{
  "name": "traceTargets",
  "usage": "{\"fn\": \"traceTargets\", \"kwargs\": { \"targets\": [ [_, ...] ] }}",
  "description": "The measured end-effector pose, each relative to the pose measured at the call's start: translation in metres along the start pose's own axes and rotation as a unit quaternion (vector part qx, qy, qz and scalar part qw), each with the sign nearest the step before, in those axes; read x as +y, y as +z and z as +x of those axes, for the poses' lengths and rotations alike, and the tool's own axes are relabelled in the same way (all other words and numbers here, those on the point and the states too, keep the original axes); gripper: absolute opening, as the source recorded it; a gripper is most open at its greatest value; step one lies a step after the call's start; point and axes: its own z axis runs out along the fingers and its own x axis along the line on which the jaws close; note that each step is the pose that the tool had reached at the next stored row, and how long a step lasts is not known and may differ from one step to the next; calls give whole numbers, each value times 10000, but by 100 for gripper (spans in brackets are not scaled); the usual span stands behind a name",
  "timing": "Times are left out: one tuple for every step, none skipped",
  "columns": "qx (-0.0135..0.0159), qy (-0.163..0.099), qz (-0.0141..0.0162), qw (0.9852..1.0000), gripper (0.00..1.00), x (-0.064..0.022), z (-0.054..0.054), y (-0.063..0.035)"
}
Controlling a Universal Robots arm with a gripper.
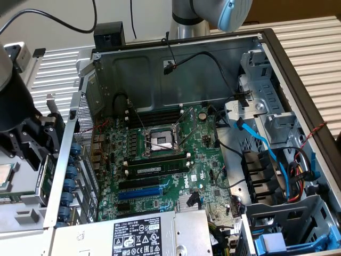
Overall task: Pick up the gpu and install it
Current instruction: 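Pick up the gpu and move the gpu toward the slot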
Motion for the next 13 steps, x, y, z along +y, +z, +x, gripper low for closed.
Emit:
{"fn": "traceTargets", "kwargs": {
  "targets": [
    [-6, 20, -6, 10000, 56, -1, 1, 10],
    [-19, 40, -12, 10000, 56, -2, 2, 14],
    [-35, 62, -26, 10000, 56, -2, 2, 18],
    [-51, 91, -42, 9999, 56, -2, 1, 21],
    [-68, 127, -56, 9999, 56, -2, 2, 25],
    [-83, 165, -71, 9998, 56, -2, 2, 28],
    [-93, 196, -86, 9997, 56, -3, 3, 30],
    [-95, 212, -93, 9997, 56, -3, 4, 31],
    [-95, 212, -93, 9997, 56, -3, 4, 31],
    [-95, 212, -93, 9997, 56, -3, 4, 32],
    [-95, 212, -93, 9997, 56, -3, 4, 31],
    [-94, 214, -100, 9997, 56, -3, 5, 32],
    [-92, 216, -119, 9997, 56, -4, 5, 34]
  ]
}}
